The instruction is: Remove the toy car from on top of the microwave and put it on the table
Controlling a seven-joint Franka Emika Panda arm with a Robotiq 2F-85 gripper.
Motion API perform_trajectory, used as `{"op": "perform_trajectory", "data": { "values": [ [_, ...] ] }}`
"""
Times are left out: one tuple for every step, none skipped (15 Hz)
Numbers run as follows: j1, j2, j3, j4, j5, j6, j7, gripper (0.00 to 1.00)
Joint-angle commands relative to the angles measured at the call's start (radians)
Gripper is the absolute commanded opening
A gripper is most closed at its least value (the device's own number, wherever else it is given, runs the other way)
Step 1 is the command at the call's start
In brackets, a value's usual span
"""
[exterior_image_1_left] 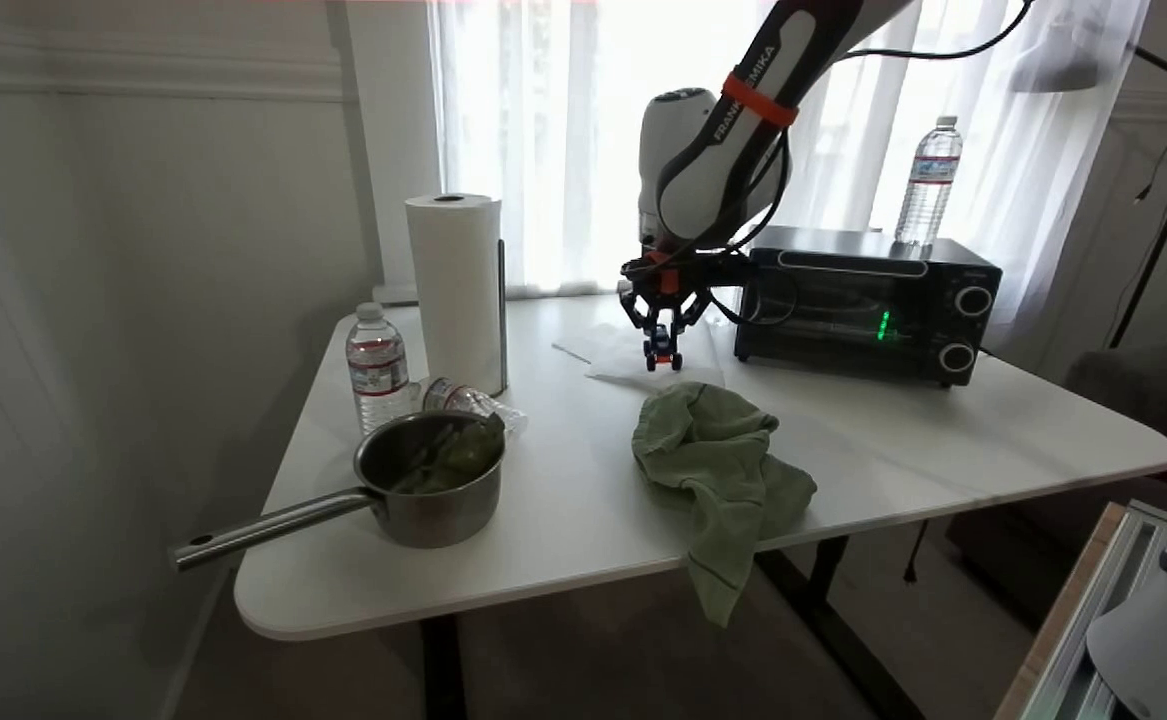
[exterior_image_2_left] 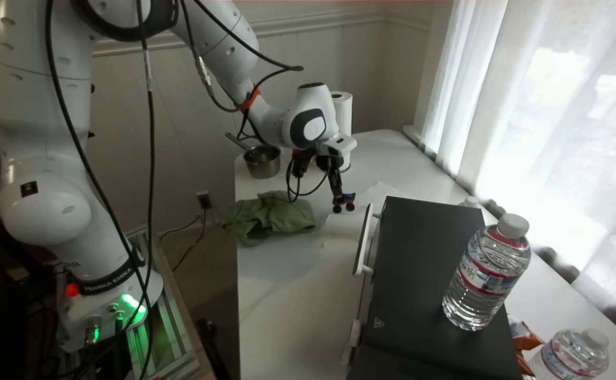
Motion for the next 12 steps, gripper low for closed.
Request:
{"op": "perform_trajectory", "data": {
  "values": [
    [0.029, 0.023, -0.021, 0.042, 0.06, -0.048, -0.051, 0.54],
    [0.032, 0.011, -0.021, 0.038, 0.066, -0.054, -0.061, 0.55],
    [0.036, -0.004, -0.025, 0.034, 0.068, -0.06, -0.068, 0.62],
    [0.039, -0.034, -0.028, 0.022, 0.07, -0.066, -0.073, 0.68],
    [0.039, -0.06, -0.028, 0.012, 0.073, -0.075, -0.082, 0.76],
    [0.038, -0.104, -0.028, -0.01, 0.074, -0.091, -0.092, 0.82],
    [0.038, -0.148, -0.03, -0.035, 0.066, -0.113, -0.108, 0.9],
    [0.029, -0.205, -0.025, -0.069, 0.062, -0.134, -0.133, 0.96],
    [0.016, -0.254, -0.016, -0.097, 0.062, -0.152, -0.172, 0.99],
    [0.007, -0.313, -0.012, -0.138, 0.054, -0.17, -0.208, 1.0],
    [0.0, -0.366, -0.012, -0.17, 0.046, -0.198, -0.231, 1.0],
    [-0.011, -0.421, -0.01, -0.209, 0.048, -0.224, -0.247, 1.0]
  ]
}}
